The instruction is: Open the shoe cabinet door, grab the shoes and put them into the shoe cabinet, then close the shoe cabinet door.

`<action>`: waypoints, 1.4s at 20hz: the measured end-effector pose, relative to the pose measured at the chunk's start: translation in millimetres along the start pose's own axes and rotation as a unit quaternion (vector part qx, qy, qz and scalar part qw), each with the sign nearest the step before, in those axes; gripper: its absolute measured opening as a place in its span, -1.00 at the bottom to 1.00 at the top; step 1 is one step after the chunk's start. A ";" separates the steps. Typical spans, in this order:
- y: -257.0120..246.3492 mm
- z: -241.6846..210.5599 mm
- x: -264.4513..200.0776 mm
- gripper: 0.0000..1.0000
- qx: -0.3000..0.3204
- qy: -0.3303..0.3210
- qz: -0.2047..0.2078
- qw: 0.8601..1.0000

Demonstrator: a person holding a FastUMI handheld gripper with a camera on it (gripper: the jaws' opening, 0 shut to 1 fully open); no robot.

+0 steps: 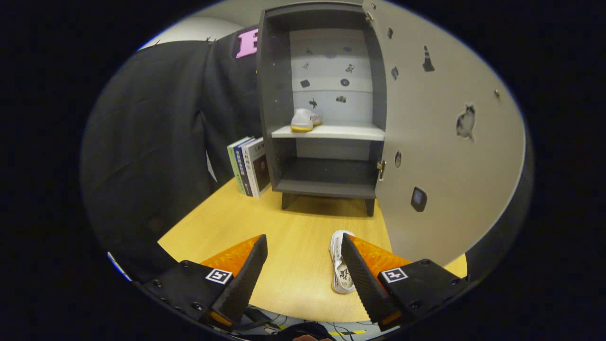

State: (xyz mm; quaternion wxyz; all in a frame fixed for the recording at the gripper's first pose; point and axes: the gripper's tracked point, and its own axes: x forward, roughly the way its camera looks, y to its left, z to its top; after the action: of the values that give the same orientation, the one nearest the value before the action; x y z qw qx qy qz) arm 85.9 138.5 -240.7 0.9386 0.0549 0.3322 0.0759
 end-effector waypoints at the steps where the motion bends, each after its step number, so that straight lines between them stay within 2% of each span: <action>1: -2.5 -15.2 18.9 0.96 0.001 0.024 -0.001 1.000; 6: -23.1 -86.4 77.9 0.97 0.036 0.122 -0.022 0.992; 11: -32.9 -122.3 117.9 0.97 0.054 0.171 -0.033 0.983; 13: -33.2 -129.0 134.8 0.97 0.054 0.175 -0.032 0.983; 15: -48.6 -131.4 153.5 0.98 0.036 0.169 -0.061 0.983; 18: -58.4 -136.3 175.6 0.98 0.023 0.168 -0.070 0.983; 21: -64.0 -129.6 193.4 0.90 0.019 0.159 -0.076 0.984; 26: -86.4 -131.4 202.8 -0.07 0.020 0.170 -0.102 0.980; 28: -84.0 -130.5 205.5 -0.42 0.033 0.166 -0.087 0.982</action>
State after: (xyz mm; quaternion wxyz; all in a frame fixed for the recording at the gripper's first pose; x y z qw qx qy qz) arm 170.2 99.6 -481.0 0.8712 0.0438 0.4890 -0.0087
